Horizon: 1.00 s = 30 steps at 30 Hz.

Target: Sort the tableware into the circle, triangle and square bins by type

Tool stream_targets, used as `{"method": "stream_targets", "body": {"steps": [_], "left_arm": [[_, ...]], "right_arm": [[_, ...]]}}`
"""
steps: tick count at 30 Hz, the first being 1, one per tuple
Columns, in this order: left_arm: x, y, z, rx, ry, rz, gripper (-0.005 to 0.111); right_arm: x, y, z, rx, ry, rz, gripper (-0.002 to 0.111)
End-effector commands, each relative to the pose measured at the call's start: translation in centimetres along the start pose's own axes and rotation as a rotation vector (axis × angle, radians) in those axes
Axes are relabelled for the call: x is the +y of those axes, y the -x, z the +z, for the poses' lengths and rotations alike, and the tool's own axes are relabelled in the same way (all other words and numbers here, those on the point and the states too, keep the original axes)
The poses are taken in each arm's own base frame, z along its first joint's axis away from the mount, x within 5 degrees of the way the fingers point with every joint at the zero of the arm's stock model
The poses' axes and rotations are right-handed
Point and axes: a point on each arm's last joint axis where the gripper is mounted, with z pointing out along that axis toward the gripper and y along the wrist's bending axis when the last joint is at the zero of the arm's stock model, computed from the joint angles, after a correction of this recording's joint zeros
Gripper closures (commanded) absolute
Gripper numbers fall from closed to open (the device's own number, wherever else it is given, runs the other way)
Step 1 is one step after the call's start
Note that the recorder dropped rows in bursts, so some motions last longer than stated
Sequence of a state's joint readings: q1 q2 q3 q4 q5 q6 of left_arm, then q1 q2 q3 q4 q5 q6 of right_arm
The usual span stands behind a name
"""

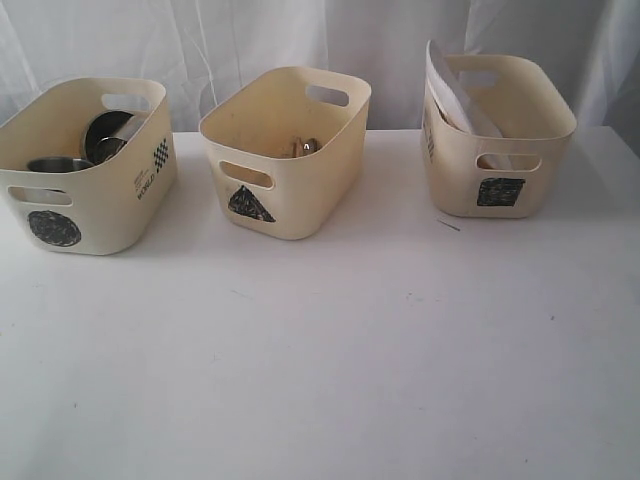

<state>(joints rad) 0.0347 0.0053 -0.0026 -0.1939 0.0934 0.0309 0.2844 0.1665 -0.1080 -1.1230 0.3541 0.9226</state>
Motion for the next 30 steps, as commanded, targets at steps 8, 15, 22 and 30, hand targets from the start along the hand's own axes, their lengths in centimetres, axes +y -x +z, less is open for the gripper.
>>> {"method": "stream_targets", "body": {"steps": [8,15,22,30], "left_arm": [[-0.1,0.0,0.0,-0.006,-0.009,-0.013,0.107],[-0.1,0.0,0.0,-0.006,-0.009,-0.013,0.107],[-0.1,0.0,0.0,-0.006,-0.009,-0.013,0.107],[-0.1,0.0,0.0,-0.006,-0.009,-0.013,0.107]], "right_arm": [[1.4,-2.9,-0.2,0.010,0.096,0.101,0.108],[2.1,-3.3,-1.0,-0.001,0.198,-0.009,0.108],[2.6,-3.2,-1.1,-0.007,0.252,0.031,0.108],[2.3,-2.8,-1.1,-0.002,0.192,0.152,0.108]]}}
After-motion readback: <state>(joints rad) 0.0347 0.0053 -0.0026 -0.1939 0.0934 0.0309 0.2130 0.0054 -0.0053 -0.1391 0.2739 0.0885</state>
